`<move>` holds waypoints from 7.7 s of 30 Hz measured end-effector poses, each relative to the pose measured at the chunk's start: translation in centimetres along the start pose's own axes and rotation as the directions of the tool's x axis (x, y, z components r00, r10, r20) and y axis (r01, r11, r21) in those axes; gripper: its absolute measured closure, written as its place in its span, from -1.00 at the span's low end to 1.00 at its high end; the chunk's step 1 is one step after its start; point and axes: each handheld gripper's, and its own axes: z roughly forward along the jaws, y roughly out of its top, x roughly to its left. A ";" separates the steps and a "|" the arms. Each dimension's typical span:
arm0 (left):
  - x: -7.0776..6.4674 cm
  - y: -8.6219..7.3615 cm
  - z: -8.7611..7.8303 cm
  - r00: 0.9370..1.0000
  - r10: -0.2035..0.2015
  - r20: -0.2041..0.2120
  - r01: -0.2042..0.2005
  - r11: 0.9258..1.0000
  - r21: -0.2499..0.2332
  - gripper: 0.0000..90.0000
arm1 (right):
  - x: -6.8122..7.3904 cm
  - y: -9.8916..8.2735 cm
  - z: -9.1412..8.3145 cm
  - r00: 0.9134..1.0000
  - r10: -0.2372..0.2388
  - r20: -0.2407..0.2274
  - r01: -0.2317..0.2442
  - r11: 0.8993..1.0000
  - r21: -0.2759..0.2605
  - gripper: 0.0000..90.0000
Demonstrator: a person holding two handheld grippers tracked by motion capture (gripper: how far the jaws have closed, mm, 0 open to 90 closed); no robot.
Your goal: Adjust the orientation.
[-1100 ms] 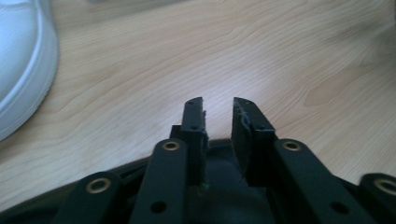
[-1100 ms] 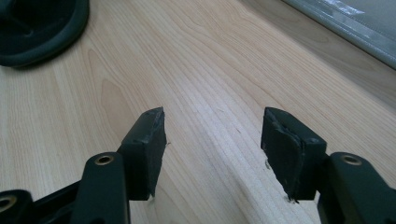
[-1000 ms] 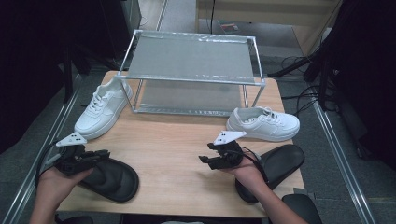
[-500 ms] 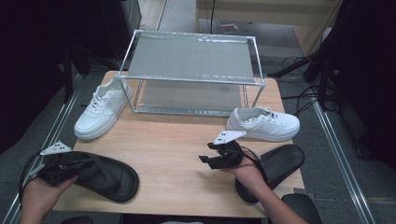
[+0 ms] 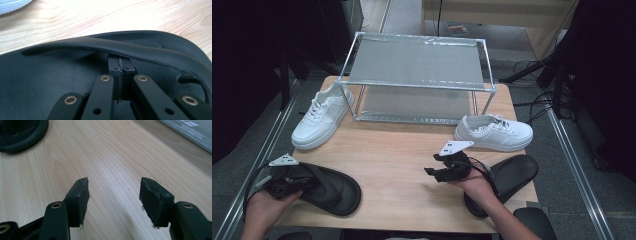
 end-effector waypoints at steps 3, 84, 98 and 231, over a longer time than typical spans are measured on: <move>-0.3 0.2 0.1 1.000 0.008 0.006 -0.008 1.000 0.002 1.00 | 0.1 0.0 0.1 1.000 -0.003 -0.004 0.003 1.000 0.006 -0.05; -18.3 15.2 14.6 0.878 0.362 0.314 -0.380 0.925 -0.004 1.00 | -0.3 -2.5 -2.4 0.994 0.077 0.078 -0.077 0.997 -0.005 -0.03; -17.9 15.7 14.4 0.887 0.362 0.287 -0.375 0.927 -0.011 0.60 | -0.3 -2.4 -2.2 0.993 0.102 0.054 -0.101 0.995 -0.018 0.02; -9.1 10.1 10.1 0.945 0.237 0.226 -0.248 0.968 0.023 1.00 | -1.5 2.5 3.3 0.995 0.101 -0.018 -0.101 0.995 -0.021 1.00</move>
